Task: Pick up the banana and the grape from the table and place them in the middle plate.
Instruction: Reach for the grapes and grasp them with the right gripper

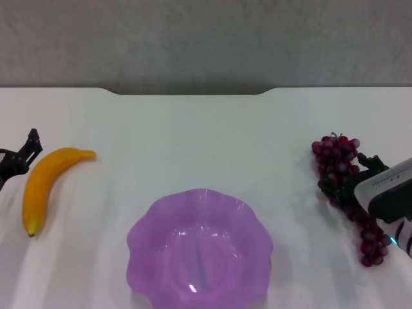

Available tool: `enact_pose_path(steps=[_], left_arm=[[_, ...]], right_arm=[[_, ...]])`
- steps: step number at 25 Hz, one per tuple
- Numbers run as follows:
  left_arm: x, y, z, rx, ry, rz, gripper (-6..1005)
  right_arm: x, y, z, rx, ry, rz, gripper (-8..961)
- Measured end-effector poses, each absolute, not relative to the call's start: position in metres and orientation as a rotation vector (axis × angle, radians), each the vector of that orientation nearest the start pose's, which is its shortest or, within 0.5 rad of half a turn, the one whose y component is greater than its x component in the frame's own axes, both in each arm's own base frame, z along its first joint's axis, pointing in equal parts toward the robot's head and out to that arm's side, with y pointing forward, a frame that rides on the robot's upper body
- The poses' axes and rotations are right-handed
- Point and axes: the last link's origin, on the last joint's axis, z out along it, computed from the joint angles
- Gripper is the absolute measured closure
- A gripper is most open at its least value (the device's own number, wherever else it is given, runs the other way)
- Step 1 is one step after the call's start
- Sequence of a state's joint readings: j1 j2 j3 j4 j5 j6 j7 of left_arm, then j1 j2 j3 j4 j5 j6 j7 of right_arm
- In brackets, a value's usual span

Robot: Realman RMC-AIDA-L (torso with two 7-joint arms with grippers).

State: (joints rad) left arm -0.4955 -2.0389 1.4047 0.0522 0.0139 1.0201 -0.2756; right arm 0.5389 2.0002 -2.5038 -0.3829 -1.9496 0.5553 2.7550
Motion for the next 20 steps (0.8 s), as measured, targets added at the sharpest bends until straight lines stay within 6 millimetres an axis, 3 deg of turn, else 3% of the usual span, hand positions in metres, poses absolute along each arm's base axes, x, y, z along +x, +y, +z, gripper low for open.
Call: enact_pose_path(steps=[8,20], left_arm=[[-0.363,0.351,0.018,-1.575,-0.636,-0.559,100],[-0.362,0.352,0.018,-1.576,-0.633,-0.561,100]], right_arm=[[0.324,0.370,-0.065,-1.938,0.486,0.099,62],[0.339,0.357,-0.070,-1.956,0.555,0.044,62]])
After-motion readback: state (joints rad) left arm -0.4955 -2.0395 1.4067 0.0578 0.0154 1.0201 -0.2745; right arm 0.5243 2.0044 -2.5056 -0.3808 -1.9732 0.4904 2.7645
